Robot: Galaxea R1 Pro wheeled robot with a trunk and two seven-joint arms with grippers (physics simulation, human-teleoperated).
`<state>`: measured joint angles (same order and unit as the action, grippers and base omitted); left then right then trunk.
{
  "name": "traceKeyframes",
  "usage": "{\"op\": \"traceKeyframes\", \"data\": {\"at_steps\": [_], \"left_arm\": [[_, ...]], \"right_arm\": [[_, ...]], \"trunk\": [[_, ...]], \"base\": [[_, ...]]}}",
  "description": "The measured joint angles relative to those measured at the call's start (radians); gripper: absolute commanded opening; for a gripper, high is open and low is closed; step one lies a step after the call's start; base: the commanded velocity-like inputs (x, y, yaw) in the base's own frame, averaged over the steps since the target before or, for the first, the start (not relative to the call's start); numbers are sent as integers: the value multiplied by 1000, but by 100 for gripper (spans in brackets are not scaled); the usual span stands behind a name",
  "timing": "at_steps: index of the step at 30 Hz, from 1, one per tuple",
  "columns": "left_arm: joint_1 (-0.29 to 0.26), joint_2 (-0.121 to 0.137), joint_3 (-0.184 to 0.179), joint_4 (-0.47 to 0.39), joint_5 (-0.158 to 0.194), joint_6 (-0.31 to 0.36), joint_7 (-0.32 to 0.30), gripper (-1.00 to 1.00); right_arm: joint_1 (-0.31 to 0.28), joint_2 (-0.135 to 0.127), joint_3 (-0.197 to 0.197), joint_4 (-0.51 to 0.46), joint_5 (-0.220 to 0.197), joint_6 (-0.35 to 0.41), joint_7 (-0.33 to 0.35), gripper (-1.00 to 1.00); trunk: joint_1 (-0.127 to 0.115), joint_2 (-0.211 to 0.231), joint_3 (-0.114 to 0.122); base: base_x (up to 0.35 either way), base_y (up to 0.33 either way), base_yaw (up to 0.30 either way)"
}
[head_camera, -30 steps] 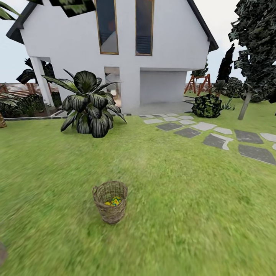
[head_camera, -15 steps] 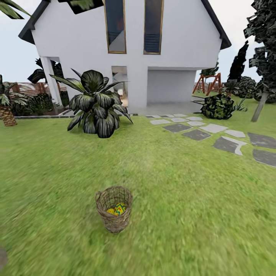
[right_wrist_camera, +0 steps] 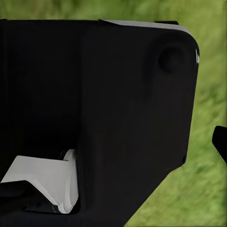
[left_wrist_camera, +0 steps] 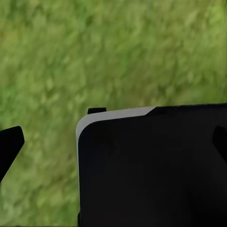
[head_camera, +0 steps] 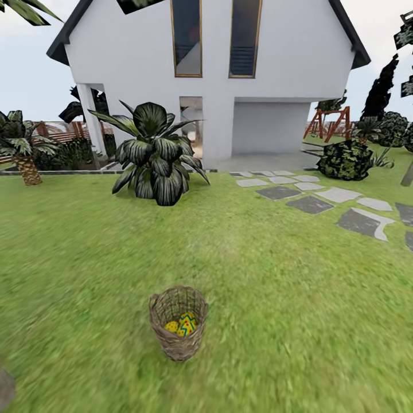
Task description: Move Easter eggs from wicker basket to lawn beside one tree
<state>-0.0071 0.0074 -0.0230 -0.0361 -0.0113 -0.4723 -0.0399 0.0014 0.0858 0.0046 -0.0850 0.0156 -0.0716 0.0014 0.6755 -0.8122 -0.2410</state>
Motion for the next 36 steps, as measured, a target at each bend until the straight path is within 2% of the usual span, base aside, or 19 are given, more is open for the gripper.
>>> {"op": "traceKeyframes", "data": {"at_steps": [14,36], "left_arm": [[0,0,0,0,0,0,0,100],[0,0,0,0,0,0,0,100]], "right_arm": [[0,0,-1,0,-1,0,0,100],[0,0,-1,-1,-2,0,0,100]], "trunk": [[0,0,-2],[0,0,-26]], "base": [[271,0,24],[256,0,190]]}}
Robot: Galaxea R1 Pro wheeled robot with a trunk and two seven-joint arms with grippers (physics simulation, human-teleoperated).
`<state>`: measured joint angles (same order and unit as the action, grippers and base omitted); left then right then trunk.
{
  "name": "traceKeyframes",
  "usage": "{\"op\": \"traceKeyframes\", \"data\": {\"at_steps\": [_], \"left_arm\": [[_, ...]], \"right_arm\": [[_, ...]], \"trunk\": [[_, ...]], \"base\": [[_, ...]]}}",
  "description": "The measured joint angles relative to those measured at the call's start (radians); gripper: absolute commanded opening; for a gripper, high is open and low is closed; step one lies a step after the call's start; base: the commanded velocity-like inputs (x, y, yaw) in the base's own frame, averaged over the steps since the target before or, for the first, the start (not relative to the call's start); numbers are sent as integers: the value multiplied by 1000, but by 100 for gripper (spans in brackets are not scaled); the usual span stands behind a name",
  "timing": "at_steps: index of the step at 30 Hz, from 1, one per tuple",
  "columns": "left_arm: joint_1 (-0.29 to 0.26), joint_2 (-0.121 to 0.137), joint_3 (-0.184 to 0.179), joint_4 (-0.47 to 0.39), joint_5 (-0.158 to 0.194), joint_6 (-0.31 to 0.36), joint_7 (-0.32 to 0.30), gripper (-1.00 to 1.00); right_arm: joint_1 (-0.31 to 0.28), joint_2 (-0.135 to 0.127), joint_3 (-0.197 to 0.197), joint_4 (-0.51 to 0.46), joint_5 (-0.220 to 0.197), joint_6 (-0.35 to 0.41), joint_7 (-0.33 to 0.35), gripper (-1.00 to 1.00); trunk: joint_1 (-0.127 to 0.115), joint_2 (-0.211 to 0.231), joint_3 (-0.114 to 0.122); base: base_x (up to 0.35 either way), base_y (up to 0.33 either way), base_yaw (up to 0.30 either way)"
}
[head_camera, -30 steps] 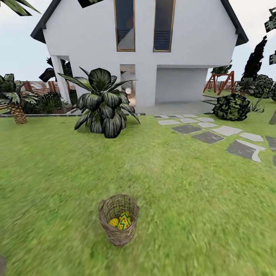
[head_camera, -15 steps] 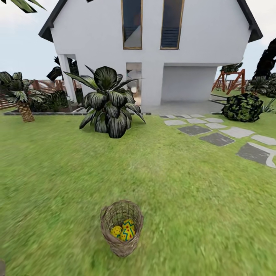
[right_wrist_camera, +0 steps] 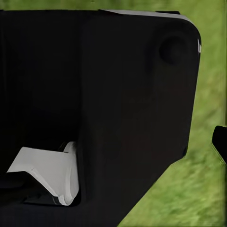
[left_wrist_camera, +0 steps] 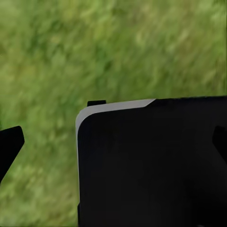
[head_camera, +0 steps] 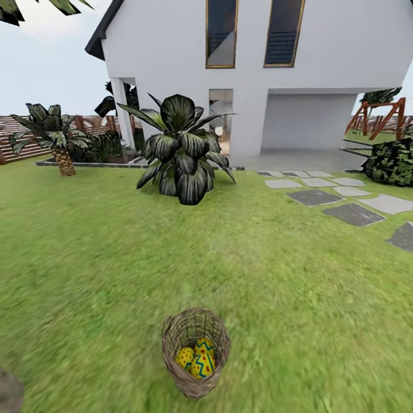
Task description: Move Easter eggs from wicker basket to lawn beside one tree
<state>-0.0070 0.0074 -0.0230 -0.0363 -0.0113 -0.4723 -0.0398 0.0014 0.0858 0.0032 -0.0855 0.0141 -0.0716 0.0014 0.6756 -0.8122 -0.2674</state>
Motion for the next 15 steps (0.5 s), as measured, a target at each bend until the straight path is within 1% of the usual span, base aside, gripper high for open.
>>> {"op": "traceKeyframes", "data": {"at_steps": [2,5,15], "left_arm": [[0,0,0,0,0,0,0,100],[0,0,0,0,0,0,0,100],[0,0,1,0,0,2,-2,100]], "right_arm": [[0,0,0,0,0,0,0,100],[0,0,0,0,0,0,0,100],[0,-1,-4,-2,-7,0,0,100]], "trunk": [[0,0,-2],[0,0,-4],[0,0,-5]], "base": [[223,0,113],[116,0,54],[22,0,10]]}}
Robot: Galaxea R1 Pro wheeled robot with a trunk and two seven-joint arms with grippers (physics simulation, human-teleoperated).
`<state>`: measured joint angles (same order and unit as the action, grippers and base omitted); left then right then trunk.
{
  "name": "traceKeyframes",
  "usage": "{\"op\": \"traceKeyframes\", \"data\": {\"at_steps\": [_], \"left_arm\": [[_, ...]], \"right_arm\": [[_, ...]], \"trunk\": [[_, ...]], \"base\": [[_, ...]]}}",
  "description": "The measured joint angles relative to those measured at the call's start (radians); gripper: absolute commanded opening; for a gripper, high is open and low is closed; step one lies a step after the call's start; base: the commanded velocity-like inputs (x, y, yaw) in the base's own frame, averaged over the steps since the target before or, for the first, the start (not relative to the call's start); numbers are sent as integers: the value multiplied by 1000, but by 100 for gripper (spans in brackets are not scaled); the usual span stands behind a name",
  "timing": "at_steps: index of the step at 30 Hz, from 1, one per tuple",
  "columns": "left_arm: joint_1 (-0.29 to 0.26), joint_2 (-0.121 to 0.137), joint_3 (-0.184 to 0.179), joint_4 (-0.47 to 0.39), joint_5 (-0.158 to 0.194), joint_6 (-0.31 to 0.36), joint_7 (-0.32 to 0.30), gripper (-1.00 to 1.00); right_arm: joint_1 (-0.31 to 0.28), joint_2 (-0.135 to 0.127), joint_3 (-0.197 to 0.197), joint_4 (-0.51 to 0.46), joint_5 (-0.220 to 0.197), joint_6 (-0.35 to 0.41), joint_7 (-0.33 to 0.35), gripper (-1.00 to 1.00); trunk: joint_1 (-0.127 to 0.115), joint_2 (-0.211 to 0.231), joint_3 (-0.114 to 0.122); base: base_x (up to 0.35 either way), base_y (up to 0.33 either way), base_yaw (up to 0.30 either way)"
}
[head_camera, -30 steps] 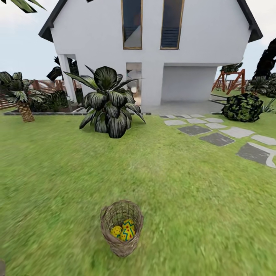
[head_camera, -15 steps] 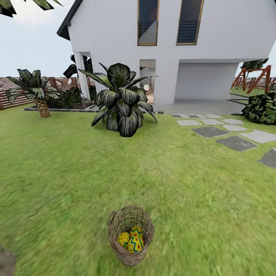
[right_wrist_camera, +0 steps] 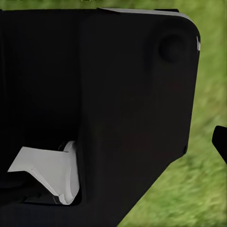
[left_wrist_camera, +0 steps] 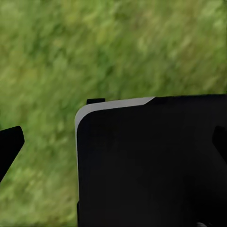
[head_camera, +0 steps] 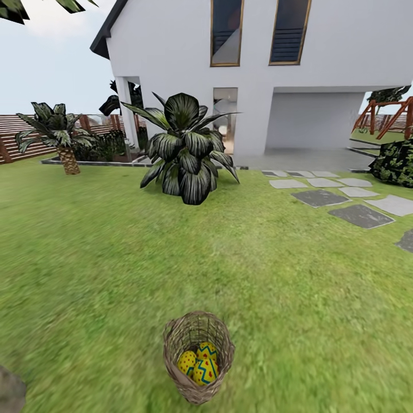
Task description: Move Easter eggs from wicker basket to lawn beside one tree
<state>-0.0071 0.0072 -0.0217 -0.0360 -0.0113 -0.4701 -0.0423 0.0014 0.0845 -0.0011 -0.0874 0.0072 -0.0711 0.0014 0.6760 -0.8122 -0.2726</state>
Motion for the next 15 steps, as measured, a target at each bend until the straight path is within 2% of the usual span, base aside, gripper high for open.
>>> {"op": "traceKeyframes", "data": {"at_steps": [15], "left_arm": [[0,5,-2,3,-4,12,-8,100]], "right_arm": [[0,1,-3,-6,-3,1,0,100]], "trunk": [[0,0,0]], "base": [[99,0,0]]}}
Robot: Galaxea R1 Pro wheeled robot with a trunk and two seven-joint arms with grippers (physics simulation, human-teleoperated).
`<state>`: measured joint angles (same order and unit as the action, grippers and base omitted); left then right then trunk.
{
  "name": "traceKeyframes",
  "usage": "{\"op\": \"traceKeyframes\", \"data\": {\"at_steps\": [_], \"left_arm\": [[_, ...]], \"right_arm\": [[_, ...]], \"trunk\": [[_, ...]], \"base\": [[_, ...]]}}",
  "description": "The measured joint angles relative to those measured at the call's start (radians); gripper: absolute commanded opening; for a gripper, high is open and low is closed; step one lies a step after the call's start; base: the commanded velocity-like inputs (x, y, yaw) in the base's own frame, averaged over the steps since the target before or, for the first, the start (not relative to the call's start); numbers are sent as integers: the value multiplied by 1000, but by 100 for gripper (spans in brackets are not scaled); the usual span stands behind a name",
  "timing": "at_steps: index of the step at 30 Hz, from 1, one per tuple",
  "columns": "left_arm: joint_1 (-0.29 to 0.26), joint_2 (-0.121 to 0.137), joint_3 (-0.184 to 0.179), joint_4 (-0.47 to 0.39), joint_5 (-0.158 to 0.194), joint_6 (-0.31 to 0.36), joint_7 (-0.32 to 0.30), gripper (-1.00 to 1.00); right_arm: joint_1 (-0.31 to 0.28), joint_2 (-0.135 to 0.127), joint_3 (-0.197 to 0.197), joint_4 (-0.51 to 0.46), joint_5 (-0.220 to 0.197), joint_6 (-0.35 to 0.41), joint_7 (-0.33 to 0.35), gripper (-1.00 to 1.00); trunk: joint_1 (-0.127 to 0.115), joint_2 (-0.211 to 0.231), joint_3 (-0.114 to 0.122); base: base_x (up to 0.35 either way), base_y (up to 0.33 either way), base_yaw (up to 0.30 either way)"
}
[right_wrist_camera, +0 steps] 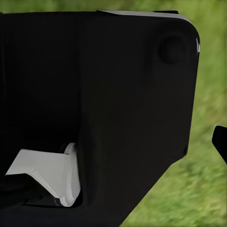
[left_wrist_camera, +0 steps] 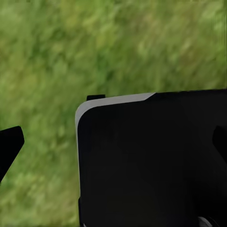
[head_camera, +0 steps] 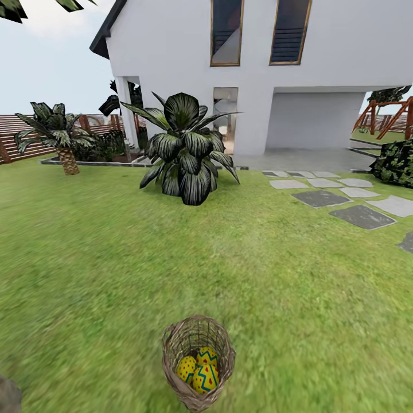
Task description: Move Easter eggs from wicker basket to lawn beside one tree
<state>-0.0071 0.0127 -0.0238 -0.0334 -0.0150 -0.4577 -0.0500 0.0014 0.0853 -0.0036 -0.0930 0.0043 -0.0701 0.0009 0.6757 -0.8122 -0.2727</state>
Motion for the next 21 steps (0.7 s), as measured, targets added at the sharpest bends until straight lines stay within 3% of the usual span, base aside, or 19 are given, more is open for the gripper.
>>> {"op": "traceKeyframes", "data": {"at_steps": [11,21], "left_arm": [[0,0,-4,-1,0,0,3,100],[0,1,-2,-1,2,1,5,100]], "right_arm": [[0,-1,-2,2,0,0,-1,100],[0,-10,-5,0,2,0,-9,100]], "trunk": [[0,0,0],[0,0,0]], "base": [[277,0,0],[45,0,0]]}}
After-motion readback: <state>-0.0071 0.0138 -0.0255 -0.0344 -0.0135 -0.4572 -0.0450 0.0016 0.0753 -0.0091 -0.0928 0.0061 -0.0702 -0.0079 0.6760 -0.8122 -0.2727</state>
